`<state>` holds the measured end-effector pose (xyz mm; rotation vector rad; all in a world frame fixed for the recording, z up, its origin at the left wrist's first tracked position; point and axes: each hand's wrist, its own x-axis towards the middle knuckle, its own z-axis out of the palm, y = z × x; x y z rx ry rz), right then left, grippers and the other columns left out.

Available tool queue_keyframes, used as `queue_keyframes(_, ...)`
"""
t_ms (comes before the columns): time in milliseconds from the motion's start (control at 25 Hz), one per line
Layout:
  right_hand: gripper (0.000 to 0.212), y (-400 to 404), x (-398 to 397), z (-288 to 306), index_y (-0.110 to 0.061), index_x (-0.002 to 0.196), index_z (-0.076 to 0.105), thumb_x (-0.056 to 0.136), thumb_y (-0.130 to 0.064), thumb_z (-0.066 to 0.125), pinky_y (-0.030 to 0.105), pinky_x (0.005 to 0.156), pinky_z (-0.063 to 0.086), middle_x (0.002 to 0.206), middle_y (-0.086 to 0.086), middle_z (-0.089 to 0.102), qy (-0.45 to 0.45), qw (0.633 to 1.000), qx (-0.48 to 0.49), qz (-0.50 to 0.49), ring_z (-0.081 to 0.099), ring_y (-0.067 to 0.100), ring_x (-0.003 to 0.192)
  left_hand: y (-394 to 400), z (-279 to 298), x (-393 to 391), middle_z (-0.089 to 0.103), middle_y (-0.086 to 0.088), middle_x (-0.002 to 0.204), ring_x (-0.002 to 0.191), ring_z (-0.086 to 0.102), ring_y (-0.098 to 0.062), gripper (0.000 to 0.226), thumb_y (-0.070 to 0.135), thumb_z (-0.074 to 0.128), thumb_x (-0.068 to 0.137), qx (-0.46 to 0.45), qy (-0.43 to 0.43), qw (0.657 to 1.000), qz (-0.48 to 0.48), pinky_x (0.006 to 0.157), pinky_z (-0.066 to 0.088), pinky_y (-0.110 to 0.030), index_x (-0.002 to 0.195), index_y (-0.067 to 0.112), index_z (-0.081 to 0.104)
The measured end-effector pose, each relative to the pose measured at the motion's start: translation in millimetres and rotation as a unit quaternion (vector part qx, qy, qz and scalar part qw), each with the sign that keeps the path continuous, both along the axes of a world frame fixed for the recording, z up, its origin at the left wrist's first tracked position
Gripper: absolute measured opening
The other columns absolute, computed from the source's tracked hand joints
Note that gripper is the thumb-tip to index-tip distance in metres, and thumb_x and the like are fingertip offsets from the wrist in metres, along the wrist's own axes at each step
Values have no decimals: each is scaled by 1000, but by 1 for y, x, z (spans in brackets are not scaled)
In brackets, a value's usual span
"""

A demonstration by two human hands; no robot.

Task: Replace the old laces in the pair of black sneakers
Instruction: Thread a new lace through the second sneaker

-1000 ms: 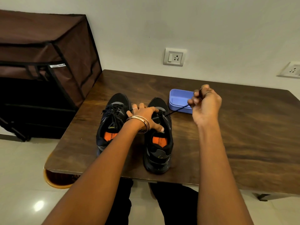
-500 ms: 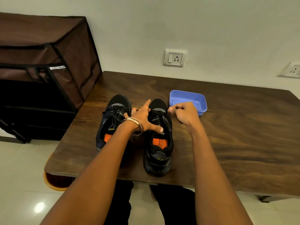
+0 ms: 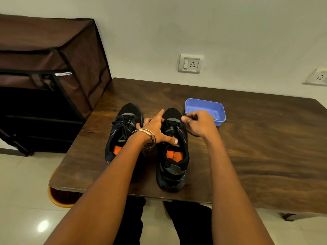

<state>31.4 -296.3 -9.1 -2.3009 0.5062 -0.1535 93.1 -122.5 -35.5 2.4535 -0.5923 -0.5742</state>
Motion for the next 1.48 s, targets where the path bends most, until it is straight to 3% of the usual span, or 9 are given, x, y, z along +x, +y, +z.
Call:
queue_keyframes(160,20,4,6,-6,-1,87,69,89,-21,72,34,60,49,72,9,63,144,989,-12,13,59,22,66,-1,-1,0,34,12,151,145,11,-30,129,64,79,59,-1,-1,1000,4,112,3,-67,153,34,-5)
queue_keyframes(360,10,8,-3,36,4,81,72,87,-2,67,18,35,20,64,9,59,-12,954,274,-123,33,9,39,-1,-2,0,32,12,151,145,12,-30,128,64,78,59,-1,8,1000,-2,112,2,-66,153,34,-3)
queue_keyframes(480,11,5,-17,57,-4,78,75,87,-6,69,18,34,20,56,-2,58,-131,922,334,-146,31,6,41,0,-1,-1,30,12,152,145,10,-31,127,65,78,60,5,8,1000,3,113,0,-65,153,34,-3)
queue_keyframes(640,6,-2,-26,67,-4,85,76,87,-7,71,22,36,18,78,13,60,-257,872,384,-161,26,9,49,0,-3,-2,29,11,153,145,13,-30,127,69,76,57,16,6,1000,1,113,0,-65,153,37,0)
queue_keyframes(840,18,-3,-24,66,-11,79,76,91,-23,69,25,43,28,73,12,52,-298,895,289,-162,30,11,49,0,-3,0,25,9,156,145,14,-31,125,72,75,56,27,6,1000,-5,113,1,-65,152,39,2)
queue_keyframes(1000,42,-7,-22,58,-4,77,59,103,-36,48,31,76,39,88,16,59,-53,996,-20,-73,54,29,91,0,1,-1,23,6,157,145,14,-32,121,70,74,59,41,3,999,-11,112,6,-65,153,36,6)
queue_keyframes(1160,35,-3,-24,53,-3,96,56,107,-28,34,49,107,30,129,25,47,123,984,-83,-99,30,43,137,-1,14,-6,28,-7,152,143,15,-37,106,66,74,65,100,-42,994,-22,112,13,-65,150,33,21)
queue_keyframes(1280,45,1,-22,56,-11,123,60,107,-39,29,58,112,17,148,20,35,90,972,-181,-123,22,41,140,-8,26,-13,47,-7,135,135,28,-36,71,59,76,67,109,-57,992,-8,112,17,-61,127,28,55)
queue_keyframes(1480,29,16,-5,44,-1,112,59,103,-26,47,44,84,48,115,14,61,-9,998,45,-41,59,32,104,-15,24,-17,66,-7,111,104,62,-27,56,43,84,69,56,8,998,31,96,49,-45,112,13,66)
